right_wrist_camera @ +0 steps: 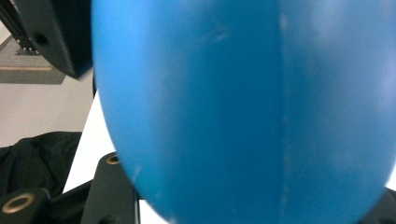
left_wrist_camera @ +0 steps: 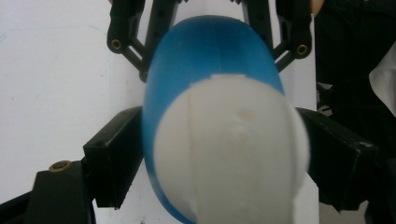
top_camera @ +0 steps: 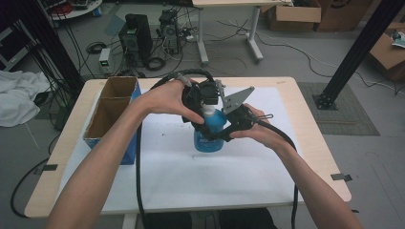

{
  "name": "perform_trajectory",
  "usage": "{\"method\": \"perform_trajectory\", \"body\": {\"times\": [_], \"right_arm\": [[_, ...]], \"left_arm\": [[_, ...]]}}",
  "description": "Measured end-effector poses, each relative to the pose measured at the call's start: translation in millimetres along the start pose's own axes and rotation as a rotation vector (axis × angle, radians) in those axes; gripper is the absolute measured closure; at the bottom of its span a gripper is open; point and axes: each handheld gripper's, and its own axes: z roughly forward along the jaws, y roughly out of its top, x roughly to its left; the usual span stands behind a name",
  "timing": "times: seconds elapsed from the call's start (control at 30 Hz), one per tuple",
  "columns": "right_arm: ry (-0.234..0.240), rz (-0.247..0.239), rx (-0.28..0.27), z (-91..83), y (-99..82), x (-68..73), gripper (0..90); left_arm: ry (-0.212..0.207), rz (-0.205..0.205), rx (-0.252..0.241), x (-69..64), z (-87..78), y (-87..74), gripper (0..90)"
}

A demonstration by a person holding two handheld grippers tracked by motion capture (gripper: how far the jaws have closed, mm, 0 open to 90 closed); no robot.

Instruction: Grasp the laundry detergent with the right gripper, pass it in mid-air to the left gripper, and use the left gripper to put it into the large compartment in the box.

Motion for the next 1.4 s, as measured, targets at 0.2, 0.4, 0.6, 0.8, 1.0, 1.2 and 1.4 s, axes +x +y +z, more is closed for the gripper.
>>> {"method": "perform_trajectory", "body": {"times": [0.2, 0.4, 0.6, 0.8, 1.0, 1.2, 1.4], "right_arm": [[-0.002, 0.003, 0.002, 1.5, -1.7, 0.0, 44.5], [-0.003, 0.006, 0.003, 2.5, -3.2, -0.2, 44.5], [-0.004, 0.007, 0.002, 2.6, -3.0, 0.1, 44.5], [-0.003, 0.009, 0.005, 3.9, -3.2, 0.3, 44.5], [-0.001, 0.009, 0.005, 4.9, -2.8, 0.7, 44.5], [0.0, 0.007, 0.007, 5.4, -2.6, 1.2, 44.5], [-0.001, 0.01, 0.006, 5.2, -2.8, 1.4, 44.5]], "left_arm": [[0.001, 0.01, 0.002, -1.5, 3.1, 1.3, 25.2], [0.005, 0.007, -0.002, -1.3, 5.0, 2.9, 28.4], [0.006, 0.001, 0.006, -0.3, 7.7, 1.6, 29.7], [0.005, -0.002, 0.005, -0.7, 10.6, -1.0, 31.7], [0.014, 0.0, 0.0, -0.7, 10.1, -2.0, 34.5], [0.021, 0.003, 0.001, -1.1, 9.9, -2.3, 36.8], [0.028, 0.003, -0.002, -1.9, 10.3, -2.2, 37.5]]}}
